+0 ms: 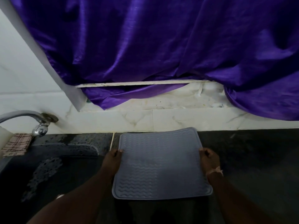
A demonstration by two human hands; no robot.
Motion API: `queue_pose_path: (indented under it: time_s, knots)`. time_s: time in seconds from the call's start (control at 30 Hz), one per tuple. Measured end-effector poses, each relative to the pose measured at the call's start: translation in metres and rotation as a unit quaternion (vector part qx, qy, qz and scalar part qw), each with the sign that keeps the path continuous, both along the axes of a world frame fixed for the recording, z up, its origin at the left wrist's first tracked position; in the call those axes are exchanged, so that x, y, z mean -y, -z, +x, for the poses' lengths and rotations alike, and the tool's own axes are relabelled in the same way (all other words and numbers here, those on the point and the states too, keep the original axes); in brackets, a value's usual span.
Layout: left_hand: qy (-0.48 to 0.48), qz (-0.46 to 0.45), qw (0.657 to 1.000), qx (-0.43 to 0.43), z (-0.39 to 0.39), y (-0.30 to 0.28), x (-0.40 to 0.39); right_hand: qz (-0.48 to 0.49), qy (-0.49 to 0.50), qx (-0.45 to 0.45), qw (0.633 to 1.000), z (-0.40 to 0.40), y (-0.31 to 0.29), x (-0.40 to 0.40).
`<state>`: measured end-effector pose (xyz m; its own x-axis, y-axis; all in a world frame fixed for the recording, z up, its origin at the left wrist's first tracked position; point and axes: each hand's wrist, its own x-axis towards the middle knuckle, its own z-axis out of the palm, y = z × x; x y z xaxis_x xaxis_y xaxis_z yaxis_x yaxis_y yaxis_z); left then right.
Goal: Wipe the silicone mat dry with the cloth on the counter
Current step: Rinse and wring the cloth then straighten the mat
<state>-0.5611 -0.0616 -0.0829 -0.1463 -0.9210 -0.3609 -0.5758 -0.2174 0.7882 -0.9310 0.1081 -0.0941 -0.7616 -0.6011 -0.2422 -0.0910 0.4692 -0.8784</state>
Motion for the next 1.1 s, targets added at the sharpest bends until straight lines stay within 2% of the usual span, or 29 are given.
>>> queue_pose_path:
  time_s: [0.23,0.4,0.57,0.8,0.97,1.1]
  knots:
    - [0.019,-0.019,0.999,0.034,-0.002,0.008,0.006,0.069,0.025,-0.003,0.997,0.003,0.010,-0.004]
    - [-0.004,-0.024,0.999,0.033,-0.002,0.015,-0.006,0.107,0.002,-0.053,0.993,0.002,0.003,-0.005]
    - [0.010,-0.034,0.999,0.029,0.007,0.010,-0.018,0.134,0.030,-0.065,0.988,0.014,-0.001,-0.016]
    - [0.007,-0.004,0.992,0.126,0.021,0.007,-0.050,0.185,0.004,-0.092,0.978,0.039,-0.012,-0.049]
    - [0.026,0.018,0.984,0.178,0.035,0.006,-0.075,0.171,-0.016,-0.070,0.983,0.053,-0.019,-0.079]
    - [-0.018,-0.002,0.989,0.150,0.036,-0.007,-0.089,0.170,0.007,-0.091,0.981,0.057,-0.021,-0.099]
